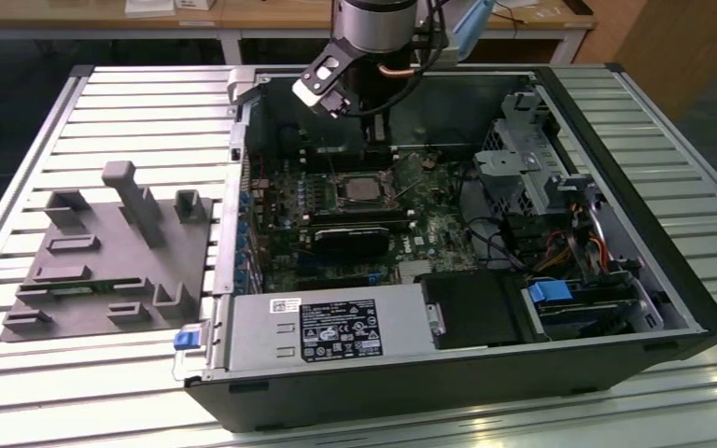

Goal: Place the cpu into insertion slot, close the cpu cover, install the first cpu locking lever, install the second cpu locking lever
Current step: 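Close the cpu cover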

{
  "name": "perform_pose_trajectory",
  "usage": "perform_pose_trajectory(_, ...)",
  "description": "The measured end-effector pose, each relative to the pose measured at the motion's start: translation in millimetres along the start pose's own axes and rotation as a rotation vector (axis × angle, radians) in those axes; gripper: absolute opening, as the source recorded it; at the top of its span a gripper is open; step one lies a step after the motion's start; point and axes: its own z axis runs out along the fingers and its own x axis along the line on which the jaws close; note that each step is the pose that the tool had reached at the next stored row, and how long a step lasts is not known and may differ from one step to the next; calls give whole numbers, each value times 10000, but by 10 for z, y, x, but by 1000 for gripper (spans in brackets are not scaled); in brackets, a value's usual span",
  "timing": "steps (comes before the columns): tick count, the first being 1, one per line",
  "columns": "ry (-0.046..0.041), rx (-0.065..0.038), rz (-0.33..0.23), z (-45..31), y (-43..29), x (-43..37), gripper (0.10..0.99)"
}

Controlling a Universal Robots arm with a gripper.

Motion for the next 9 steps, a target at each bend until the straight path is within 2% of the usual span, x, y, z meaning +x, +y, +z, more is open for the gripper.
perform_pose_trajectory(1,-3,1,0,-125,6,4,102)
perform_pose_trajectory(9,-3,1,0,-142,7,4,102)
